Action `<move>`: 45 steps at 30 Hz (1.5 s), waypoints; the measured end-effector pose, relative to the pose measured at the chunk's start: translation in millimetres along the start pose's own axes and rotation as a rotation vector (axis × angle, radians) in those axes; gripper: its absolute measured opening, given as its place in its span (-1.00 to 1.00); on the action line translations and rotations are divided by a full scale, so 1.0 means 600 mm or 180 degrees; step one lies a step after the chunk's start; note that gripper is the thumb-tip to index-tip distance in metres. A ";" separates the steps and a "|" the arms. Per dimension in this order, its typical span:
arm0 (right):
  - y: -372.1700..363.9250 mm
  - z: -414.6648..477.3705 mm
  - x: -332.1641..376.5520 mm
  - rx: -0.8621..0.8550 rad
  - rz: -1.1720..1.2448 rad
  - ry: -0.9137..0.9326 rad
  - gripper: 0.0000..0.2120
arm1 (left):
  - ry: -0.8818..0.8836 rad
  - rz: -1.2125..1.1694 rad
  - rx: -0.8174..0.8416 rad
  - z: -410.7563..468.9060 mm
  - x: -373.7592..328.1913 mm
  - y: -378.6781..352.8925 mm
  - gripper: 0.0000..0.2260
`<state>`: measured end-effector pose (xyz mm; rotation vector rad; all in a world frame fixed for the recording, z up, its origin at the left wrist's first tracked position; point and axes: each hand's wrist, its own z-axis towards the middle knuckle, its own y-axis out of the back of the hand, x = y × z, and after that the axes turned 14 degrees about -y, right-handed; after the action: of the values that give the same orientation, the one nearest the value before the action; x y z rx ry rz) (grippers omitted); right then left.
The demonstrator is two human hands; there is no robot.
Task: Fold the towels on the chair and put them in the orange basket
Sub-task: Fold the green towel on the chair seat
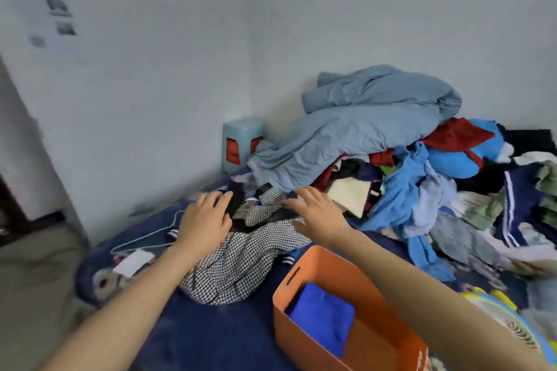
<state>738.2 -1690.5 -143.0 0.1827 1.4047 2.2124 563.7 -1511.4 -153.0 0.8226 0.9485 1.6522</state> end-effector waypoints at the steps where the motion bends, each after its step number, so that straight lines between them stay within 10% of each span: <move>1: -0.009 -0.004 0.026 0.0083 0.0027 0.0141 -0.44 | 0.0094 0.0054 0.0075 -0.041 0.004 0.004 -0.64; 13: 0.039 -0.043 0.473 0.0191 0.0784 0.1681 -0.48 | 0.2500 0.0728 0.0540 -0.557 0.073 0.200 -0.56; 26: 0.195 -0.255 0.932 -0.0193 0.1437 0.2731 -0.49 | 0.3482 0.1309 0.0373 -1.077 0.022 0.464 -0.58; 45: 0.115 -0.146 1.093 -0.0031 0.1232 0.3134 -0.50 | 0.3866 0.1027 0.0221 -1.134 0.159 0.386 -0.63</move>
<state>117.1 -1466.8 -223.4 -0.8153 1.9479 2.7784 -150.1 -1590.6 -252.3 -0.1126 1.7353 2.4395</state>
